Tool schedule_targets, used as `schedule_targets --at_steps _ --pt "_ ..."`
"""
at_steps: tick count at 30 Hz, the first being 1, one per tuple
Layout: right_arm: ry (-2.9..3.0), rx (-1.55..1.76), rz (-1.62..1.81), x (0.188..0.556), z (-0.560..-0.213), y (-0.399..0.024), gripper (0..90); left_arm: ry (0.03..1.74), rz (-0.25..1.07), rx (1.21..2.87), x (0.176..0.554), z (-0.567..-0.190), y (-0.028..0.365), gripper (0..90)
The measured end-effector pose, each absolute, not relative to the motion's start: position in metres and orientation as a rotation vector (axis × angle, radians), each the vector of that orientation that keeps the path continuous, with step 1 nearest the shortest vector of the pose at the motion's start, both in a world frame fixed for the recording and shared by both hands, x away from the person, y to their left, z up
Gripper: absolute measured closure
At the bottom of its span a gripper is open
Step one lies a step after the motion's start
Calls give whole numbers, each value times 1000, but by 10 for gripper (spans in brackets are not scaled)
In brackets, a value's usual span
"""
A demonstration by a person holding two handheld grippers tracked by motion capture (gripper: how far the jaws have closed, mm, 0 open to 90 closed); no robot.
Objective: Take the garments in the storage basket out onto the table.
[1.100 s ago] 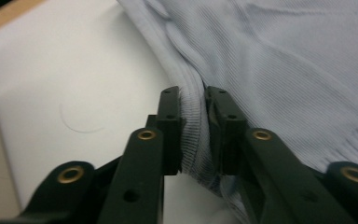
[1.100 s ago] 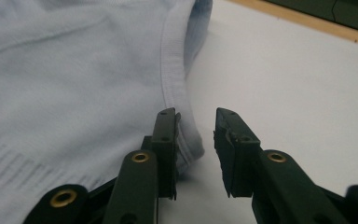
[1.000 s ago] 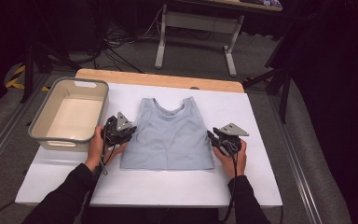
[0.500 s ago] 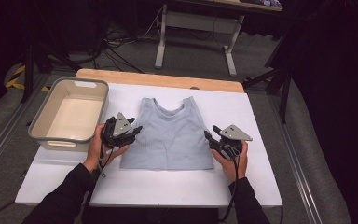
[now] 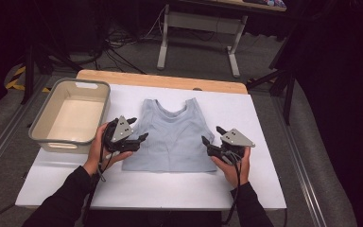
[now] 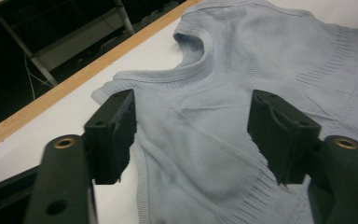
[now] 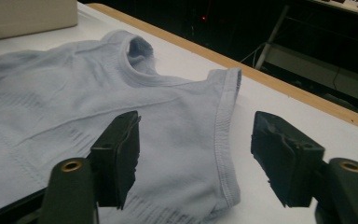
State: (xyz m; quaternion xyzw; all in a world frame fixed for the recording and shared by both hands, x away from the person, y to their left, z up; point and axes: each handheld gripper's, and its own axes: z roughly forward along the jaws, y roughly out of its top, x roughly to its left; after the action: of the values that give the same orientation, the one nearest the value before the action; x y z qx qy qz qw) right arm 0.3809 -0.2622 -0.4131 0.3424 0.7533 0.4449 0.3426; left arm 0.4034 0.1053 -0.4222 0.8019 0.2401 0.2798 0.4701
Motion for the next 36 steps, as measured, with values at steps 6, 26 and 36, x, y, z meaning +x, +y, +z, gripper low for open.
schedule_targets --at_steps 6,26,36 --pt "1970 859 1161 378 -412 -259 273 572 676 1967 401 -421 108 252" --pt "1972 774 1183 358 -409 -248 158 465 678 1990 377 -421 118 132" --pt "1991 727 1183 347 -415 -245 160 446 653 1980 364 -428 129 120"
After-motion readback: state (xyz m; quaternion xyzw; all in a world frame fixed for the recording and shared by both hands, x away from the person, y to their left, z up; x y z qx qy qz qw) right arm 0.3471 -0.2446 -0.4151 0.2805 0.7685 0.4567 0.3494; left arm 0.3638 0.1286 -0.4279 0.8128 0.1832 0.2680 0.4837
